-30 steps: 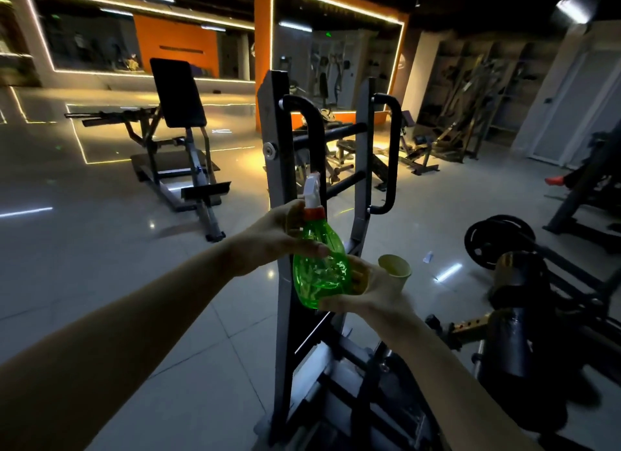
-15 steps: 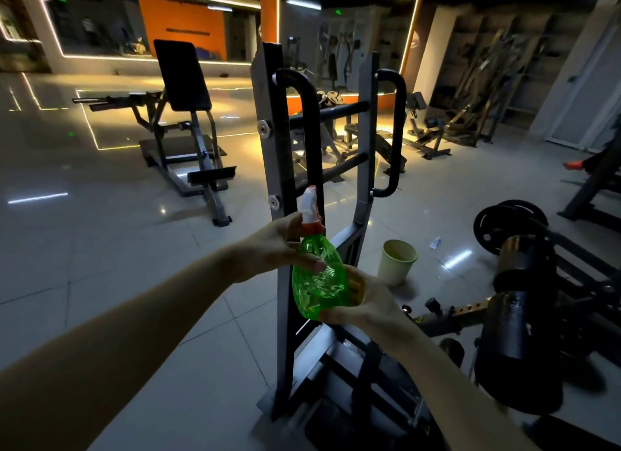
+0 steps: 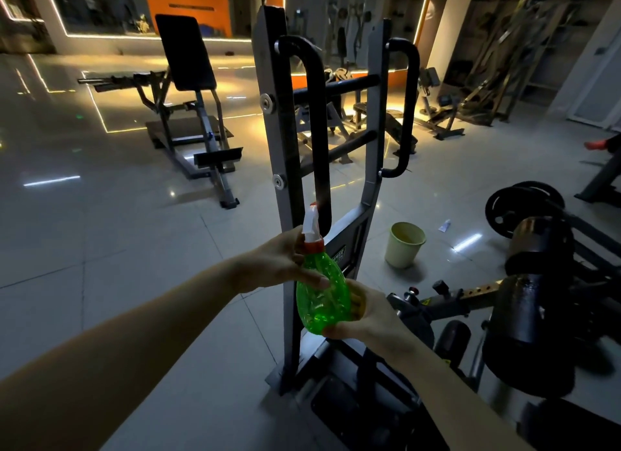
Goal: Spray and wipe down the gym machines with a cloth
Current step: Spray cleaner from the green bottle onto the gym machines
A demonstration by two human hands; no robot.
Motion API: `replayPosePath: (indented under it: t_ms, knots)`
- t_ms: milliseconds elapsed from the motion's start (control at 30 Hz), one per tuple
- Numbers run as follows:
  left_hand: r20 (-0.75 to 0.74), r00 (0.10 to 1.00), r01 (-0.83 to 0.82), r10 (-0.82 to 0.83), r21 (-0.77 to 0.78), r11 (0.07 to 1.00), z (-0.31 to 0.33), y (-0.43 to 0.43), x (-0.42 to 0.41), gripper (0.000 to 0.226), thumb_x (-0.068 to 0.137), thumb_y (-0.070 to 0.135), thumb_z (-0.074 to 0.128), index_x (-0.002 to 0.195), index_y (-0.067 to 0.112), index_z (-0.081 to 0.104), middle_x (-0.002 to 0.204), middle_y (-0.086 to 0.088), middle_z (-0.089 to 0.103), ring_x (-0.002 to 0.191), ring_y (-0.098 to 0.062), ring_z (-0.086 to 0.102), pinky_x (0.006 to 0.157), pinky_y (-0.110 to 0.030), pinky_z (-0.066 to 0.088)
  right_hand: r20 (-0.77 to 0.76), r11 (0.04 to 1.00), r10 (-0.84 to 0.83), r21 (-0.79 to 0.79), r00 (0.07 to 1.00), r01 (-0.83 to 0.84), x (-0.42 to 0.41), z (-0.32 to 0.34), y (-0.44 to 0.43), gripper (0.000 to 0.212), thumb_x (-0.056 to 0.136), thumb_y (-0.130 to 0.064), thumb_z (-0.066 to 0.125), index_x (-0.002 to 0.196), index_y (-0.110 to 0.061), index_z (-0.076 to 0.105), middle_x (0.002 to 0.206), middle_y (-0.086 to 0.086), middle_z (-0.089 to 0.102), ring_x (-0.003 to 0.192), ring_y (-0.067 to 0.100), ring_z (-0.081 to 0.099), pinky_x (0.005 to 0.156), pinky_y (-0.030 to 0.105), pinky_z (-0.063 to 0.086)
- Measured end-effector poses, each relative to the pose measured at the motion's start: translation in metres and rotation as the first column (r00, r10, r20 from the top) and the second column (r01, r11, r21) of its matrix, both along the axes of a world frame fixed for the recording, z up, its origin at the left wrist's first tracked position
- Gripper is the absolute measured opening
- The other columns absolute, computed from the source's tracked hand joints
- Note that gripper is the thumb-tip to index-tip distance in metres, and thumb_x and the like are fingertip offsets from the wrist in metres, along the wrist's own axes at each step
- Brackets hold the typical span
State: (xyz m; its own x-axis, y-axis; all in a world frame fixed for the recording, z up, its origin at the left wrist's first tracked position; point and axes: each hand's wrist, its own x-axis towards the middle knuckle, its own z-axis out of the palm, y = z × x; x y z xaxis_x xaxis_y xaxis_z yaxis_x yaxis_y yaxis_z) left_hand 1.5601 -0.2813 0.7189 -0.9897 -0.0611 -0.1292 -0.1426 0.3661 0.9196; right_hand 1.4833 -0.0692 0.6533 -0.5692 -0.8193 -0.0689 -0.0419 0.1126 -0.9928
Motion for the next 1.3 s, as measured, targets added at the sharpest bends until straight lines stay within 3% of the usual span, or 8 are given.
replayPosePath:
  t_ms: [167, 367, 533, 700, 867, 1000, 1167, 1300]
  knots:
    - [0.027, 1.0, 0.012, -0.013, 0.025, 1.0, -0.011, 0.0, 0.001, 0.058, 0.084, 0.012, 0.08, 0.132, 0.008, 0.049, 0.126, -0.017, 0.058, 0.117, -0.025, 0.061, 0.095, -0.033, 0.058, 0.024, 1.0, 0.001, 0.015, 1.0, -0.001, 0.003, -0.009, 0.003, 0.065, 0.073, 0.008, 0.086, 0.13, -0.013, 0.062, 0.12, 0.01, 0.075, 0.112, 0.028, 0.072, 0.106, 0.048, 0.053]
    - [0.042, 0.999, 0.023, -0.025, 0.058, 0.998, -0.023, 0.004, 0.004, 0.054, 0.083, 0.013, 0.08, 0.127, 0.005, 0.05, 0.121, -0.019, 0.06, 0.114, -0.029, 0.063, 0.094, -0.035, 0.059, 0.051, 0.999, -0.019, 0.044, 0.999, 0.017, 0.005, -0.025, 0.007, 0.071, 0.069, 0.001, 0.092, 0.132, -0.012, 0.061, 0.121, 0.009, 0.074, 0.113, 0.028, 0.071, 0.105, 0.05, 0.053]
    - [0.071, 0.997, 0.005, -0.012, 0.097, 0.995, -0.038, 0.006, 0.004, 0.058, 0.084, 0.016, 0.08, 0.134, 0.012, 0.05, 0.126, -0.011, 0.061, 0.116, -0.021, 0.062, 0.087, -0.022, 0.057, 0.075, 0.997, -0.013, 0.076, 0.997, 0.008, 0.008, -0.035, 0.009, 0.076, 0.066, -0.005, 0.094, 0.134, -0.014, 0.06, 0.121, 0.008, 0.074, 0.112, 0.028, 0.072, 0.105, 0.051, 0.053]
    - [0.088, 0.996, -0.046, 0.031, 0.172, 0.984, -0.05, 0.007, 0.008, 0.06, 0.083, 0.013, 0.081, 0.135, 0.015, 0.051, 0.127, -0.012, 0.06, 0.116, -0.022, 0.062, 0.09, -0.026, 0.057, 0.094, 0.996, -0.026, 0.091, 0.995, 0.018, 0.014, -0.042, 0.008, 0.073, 0.062, -0.009, 0.095, 0.128, -0.012, 0.063, 0.118, 0.008, 0.075, 0.111, 0.027, 0.072, 0.105, 0.049, 0.054]
    - [0.092, 0.995, -0.058, 0.038, 0.216, 0.975, -0.06, 0.006, 0.014, 0.058, 0.083, 0.007, 0.079, 0.132, 0.013, 0.048, 0.128, -0.017, 0.058, 0.115, -0.024, 0.062, 0.092, -0.028, 0.058, 0.101, 0.994, -0.024, 0.108, 0.995, 0.013, 0.019, -0.045, 0.008, 0.068, 0.066, 0.001, 0.091, 0.128, -0.012, 0.064, 0.118, 0.008, 0.075, 0.11, 0.027, 0.072, 0.104, 0.047, 0.054]
    - [0.085, 0.996, 0.007, -0.026, 0.22, 0.975, -0.061, -0.008, 0.013, 0.054, 0.086, 0.007, 0.076, 0.133, 0.007, 0.05, 0.125, -0.02, 0.059, 0.101, -0.008, 0.066, 0.084, -0.019, 0.057, 0.098, 0.989, -0.057, 0.142, 0.994, 0.043, 0.027, -0.045, -0.004, 0.07, 0.067, -0.011, 0.094, 0.13, -0.015, 0.063, 0.12, 0.005, 0.075, 0.113, 0.024, 0.071, 0.106, 0.047, 0.053]
    - [0.102, 0.993, 0.038, -0.064, 0.239, 0.97, -0.068, -0.033, 0.016, 0.058, 0.083, 0.014, 0.081, 0.132, 0.011, 0.051, 0.126, -0.016, 0.06, 0.115, -0.024, 0.063, 0.095, -0.029, 0.056, 0.098, 0.984, -0.111, 0.152, 0.989, 0.095, 0.041, -0.048, -0.02, 0.068, 0.07, -0.006, 0.093, 0.13, -0.013, 0.063, 0.12, 0.006, 0.075, 0.114, 0.024, 0.071, 0.105, 0.046, 0.053]
    - [0.111, 0.986, 0.098, -0.126, 0.234, 0.967, -0.061, -0.054, 0.017, 0.056, 0.086, 0.011, 0.076, 0.135, 0.015, 0.05, 0.128, -0.01, 0.058, 0.115, -0.019, 0.06, 0.087, -0.02, 0.054, 0.092, 0.977, -0.152, 0.162, 0.984, 0.136, 0.051, -0.041, -0.038, 0.07, 0.068, -0.009, 0.094, 0.131, -0.013, 0.063, 0.12, 0.006, 0.075, 0.113, 0.023, 0.071, 0.105, 0.044, 0.053]
